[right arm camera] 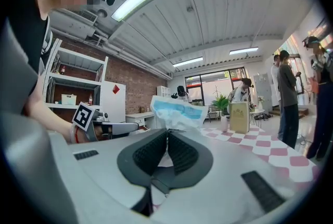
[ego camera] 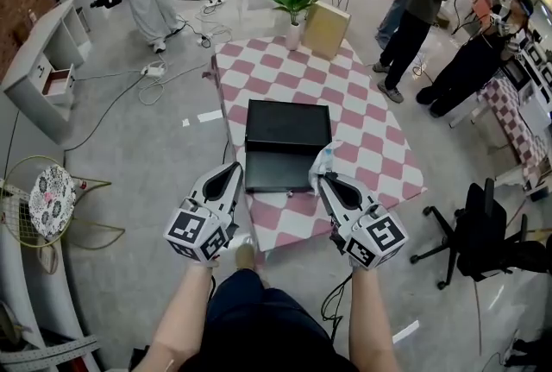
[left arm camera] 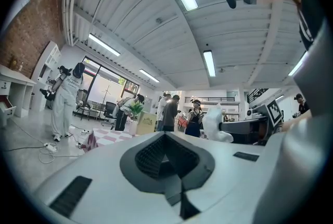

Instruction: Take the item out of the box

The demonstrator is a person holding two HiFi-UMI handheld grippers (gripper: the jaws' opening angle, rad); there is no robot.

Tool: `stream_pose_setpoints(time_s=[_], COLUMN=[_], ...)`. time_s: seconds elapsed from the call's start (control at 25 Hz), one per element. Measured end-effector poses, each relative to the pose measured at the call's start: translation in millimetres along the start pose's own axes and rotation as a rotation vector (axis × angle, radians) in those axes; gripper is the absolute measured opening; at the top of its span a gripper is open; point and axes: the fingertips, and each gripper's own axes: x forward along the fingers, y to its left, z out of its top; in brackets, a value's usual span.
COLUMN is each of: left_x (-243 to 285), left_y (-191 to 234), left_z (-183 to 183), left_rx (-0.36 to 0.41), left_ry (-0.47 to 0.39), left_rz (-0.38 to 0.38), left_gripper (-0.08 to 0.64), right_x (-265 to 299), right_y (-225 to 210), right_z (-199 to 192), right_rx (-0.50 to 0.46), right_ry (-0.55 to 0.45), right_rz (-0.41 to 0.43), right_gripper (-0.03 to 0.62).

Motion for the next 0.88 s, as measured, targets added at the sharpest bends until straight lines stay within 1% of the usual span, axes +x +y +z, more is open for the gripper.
stream_pose_setpoints(time_s=[0.88], left_x=[-5.7], left_y=[-7.2], left_z=[29.1], left_rx=[0.019], left_ry=[-0.055], left_rz=[0.013], left_gripper=[0.000], right_x=[-13.9], right_y=[2.4], right_z=[23.5], right_rx=[0.009], right_ry=[-0.072], right_rz=[0.002], right_gripper=[0.012])
